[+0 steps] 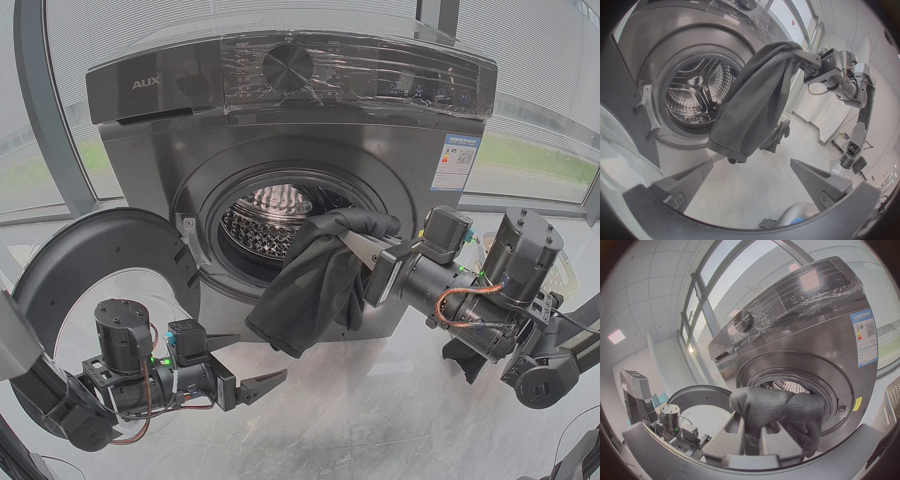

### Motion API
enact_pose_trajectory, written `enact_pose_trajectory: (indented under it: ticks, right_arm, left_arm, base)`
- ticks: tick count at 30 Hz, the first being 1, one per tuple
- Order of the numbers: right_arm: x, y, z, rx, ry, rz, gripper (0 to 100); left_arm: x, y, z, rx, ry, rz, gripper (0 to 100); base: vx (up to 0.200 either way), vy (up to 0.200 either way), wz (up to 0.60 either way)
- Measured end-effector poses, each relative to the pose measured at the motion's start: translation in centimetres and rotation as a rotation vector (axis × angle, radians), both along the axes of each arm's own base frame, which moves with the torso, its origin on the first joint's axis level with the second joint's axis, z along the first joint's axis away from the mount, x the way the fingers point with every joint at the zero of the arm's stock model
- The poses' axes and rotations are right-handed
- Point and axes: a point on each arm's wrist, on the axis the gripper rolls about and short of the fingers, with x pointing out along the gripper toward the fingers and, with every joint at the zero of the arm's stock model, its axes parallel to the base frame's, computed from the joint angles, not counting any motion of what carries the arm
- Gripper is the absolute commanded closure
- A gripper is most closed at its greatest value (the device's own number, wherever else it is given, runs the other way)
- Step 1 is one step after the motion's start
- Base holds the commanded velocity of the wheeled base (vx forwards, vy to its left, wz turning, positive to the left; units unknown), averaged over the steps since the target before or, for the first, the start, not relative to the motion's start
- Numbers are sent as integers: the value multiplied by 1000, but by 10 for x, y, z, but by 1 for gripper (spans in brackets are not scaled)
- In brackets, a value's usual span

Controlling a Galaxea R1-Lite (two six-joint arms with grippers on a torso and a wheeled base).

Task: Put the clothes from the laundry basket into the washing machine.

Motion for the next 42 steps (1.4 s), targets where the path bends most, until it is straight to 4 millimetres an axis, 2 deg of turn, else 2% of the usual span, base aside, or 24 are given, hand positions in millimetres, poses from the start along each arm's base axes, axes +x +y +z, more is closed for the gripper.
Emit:
enact_pose_trajectory:
  ticks: [9, 18, 25, 26, 33, 42]
  right_arm:
    - [-1, 1, -1, -2, 2, 4, 100]
    - [-3, 3, -2, -4, 4, 11, 100]
    - [-4, 3, -3, -8, 8, 14, 100]
    - [-4, 3, -4, -9, 9, 14, 100]
    - [-3, 1, -5, -13, 12, 10, 100]
    - [-1, -1, -7, -17, 17, 1, 100]
  left_arm:
    - [23, -18, -27, -59, 18, 10, 0]
    - [50, -32, -42, -143, -22, 29, 0]
    - [64, -40, -47, -174, -69, 29, 0]
    - [66, -40, -47, -178, -77, 28, 100]
    - [65, -43, -48, -177, -82, 19, 100]
    - [44, -41, -32, -186, -91, -14, 100]
  base:
    - [0, 0, 0]
    - [0, 0, 0]
    - [0, 0, 0]
    - [0, 0, 0]
    - [0, 0, 0]
    - [0, 0, 0]
